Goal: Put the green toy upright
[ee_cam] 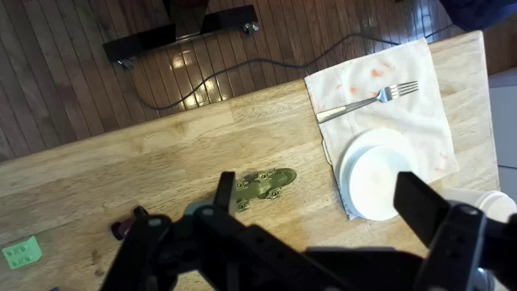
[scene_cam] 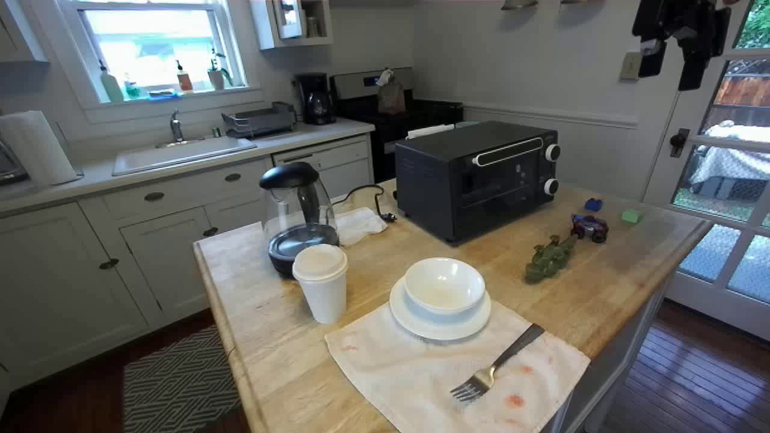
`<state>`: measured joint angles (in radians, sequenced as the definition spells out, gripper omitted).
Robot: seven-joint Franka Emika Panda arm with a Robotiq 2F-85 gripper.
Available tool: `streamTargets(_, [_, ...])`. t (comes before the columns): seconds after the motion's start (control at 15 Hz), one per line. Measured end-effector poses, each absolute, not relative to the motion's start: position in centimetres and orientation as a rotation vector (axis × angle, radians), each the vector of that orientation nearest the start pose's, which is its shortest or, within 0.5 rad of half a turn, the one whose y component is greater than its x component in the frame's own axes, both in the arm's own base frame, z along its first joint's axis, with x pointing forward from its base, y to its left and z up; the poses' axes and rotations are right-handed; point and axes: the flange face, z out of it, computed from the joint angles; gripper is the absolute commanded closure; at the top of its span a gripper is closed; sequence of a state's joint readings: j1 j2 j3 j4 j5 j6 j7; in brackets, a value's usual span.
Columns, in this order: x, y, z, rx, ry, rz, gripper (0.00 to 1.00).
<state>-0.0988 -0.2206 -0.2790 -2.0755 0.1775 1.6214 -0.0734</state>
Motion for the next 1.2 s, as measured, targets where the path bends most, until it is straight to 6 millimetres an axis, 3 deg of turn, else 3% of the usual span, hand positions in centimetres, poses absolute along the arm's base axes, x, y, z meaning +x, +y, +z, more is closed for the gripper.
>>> streamTargets(0.67, [43.7,-15.9,50.1,-2.811,0.464,0.278,0.00])
streamTargets(1.2, [45.3,-12.8,43.7,-2.865,0.589,0.281,0.00])
